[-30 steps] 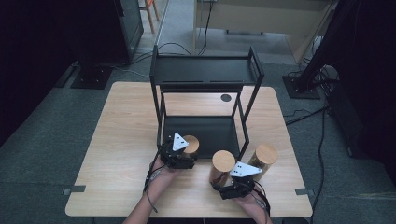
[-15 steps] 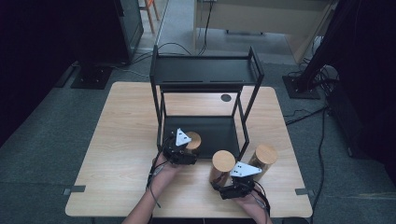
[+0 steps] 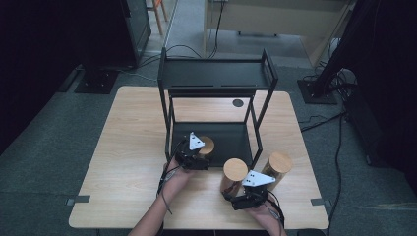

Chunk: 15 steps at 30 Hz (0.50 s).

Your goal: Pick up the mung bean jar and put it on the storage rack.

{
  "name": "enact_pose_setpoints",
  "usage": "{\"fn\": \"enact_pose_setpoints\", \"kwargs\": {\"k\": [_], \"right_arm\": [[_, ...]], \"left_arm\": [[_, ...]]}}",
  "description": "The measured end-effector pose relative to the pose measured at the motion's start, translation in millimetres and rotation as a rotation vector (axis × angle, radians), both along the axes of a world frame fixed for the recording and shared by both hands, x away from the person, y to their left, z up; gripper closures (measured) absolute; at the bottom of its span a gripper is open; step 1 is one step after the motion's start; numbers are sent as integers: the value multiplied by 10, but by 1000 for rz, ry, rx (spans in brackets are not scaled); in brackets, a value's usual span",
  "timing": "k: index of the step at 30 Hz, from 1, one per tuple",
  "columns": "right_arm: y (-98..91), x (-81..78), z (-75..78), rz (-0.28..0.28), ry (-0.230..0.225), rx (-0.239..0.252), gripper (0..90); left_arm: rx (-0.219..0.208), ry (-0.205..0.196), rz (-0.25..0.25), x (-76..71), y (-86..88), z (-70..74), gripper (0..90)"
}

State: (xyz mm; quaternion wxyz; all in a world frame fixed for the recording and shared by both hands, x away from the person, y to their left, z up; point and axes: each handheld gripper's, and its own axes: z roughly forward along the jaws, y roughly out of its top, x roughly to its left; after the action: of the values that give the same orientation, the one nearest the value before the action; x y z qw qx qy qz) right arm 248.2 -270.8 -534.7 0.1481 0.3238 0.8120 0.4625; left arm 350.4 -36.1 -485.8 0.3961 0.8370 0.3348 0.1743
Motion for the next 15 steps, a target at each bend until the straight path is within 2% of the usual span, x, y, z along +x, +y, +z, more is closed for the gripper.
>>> {"fn": "enact_pose_setpoints", "kwargs": {"k": [7, 15], "right_arm": [[1, -2, 1, -1, 3, 0, 117], [0, 0, 1, 0, 3, 0, 117]], "left_arm": [[-10, 4, 4, 51, -36, 2, 255], [1, 8, 7, 113, -81, -17, 255]]}}
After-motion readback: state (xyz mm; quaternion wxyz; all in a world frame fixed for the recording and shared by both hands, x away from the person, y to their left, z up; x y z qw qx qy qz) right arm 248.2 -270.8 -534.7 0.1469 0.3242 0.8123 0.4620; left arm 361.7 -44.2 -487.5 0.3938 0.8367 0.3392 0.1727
